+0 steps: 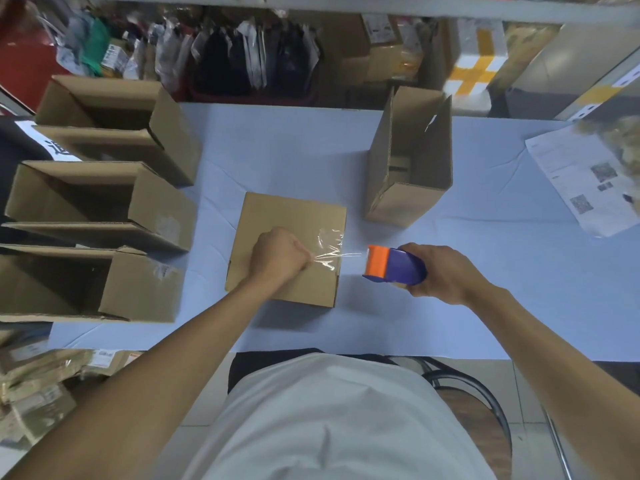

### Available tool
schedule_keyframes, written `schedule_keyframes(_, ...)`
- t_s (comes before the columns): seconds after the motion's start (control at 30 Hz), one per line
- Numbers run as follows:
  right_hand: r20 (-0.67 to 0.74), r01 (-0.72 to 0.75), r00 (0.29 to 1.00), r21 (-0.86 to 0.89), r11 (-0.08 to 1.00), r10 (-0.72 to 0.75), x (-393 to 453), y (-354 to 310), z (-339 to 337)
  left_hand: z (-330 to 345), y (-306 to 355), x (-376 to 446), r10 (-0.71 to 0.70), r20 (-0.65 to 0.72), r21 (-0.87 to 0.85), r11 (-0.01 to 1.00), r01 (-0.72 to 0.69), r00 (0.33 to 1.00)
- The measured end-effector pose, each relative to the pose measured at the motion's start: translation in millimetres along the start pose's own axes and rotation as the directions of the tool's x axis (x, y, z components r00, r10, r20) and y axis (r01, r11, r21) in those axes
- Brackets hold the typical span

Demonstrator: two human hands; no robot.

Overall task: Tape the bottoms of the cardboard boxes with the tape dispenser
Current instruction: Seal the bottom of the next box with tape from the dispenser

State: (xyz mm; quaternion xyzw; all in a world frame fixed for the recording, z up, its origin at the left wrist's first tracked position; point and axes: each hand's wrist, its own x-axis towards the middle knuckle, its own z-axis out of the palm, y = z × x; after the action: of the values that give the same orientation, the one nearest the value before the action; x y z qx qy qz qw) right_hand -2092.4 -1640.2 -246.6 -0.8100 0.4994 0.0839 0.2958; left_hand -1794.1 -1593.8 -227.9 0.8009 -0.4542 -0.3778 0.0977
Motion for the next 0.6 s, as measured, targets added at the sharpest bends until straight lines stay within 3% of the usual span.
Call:
schedule_keyframes(0.1, 0.05, -0.024, 0.998, -0.033, 0.999, 0.026, 7.4, -4.7, 4.6, -4.1, 4.0, 4.4, 0.057, -0.087, 0.463, 0.886, -0.01, 0.995)
schedule_keyframes(0.17, 0.077, -0.036, 0.996, -0.055, 0.998, 0.04, 11.7, -10.5, 7.3, -9.0, 6.1, 8.0, 0.155, -0.073, 0.591, 0.803, -0.082, 0.985)
schedule_keyframes(0.23, 0.094, -0.036, 0.994, -0.11, 0.993, 0.047, 17.7, -19.4, 9.6, -3.4, 8.2, 10.9, 0.383, 0.09, 0.549, 0.751, -0.366, 0.919)
schedule_keyframes(0.3, 0.112, -0.047, 0.992, -0.148, 0.988, 0.064, 26.9, -31.6, 11.9, 5.0, 8.7, 10.3, 0.565, 0.302, 0.378, 0.668, -0.641, 0.768)
schedule_keyframes(0.33, 0.133, -0.071, 0.987, -0.159, 0.985, 0.093, 31.6, -39.2, 12.0, 8.0, 8.5, 10.7, 0.594, 0.383, 0.323, 0.632, -0.705, 0.708)
schedule_keyframes(0.4, 0.199, -0.144, 0.962, -0.221, 0.965, 0.189, 37.8, -52.2, 9.4, 12.0, 7.1, 13.2, 0.637, 0.413, 0.383, 0.527, -0.759, 0.65)
schedule_keyframes(0.47, 0.229, -0.186, 0.941, -0.267, 0.946, 0.25, 36.9, -54.5, 11.3, 17.1, 7.4, 13.1, 0.638, 0.422, 0.465, 0.458, -0.758, 0.644)
schedule_keyframes(0.6, 0.119, -0.148, 0.978, -0.193, 0.97, 0.173, 22.8, -46.7, 9.6, 26.4, 21.1, 8.6, 0.581, 0.342, 0.426, 0.604, -0.673, 0.738)
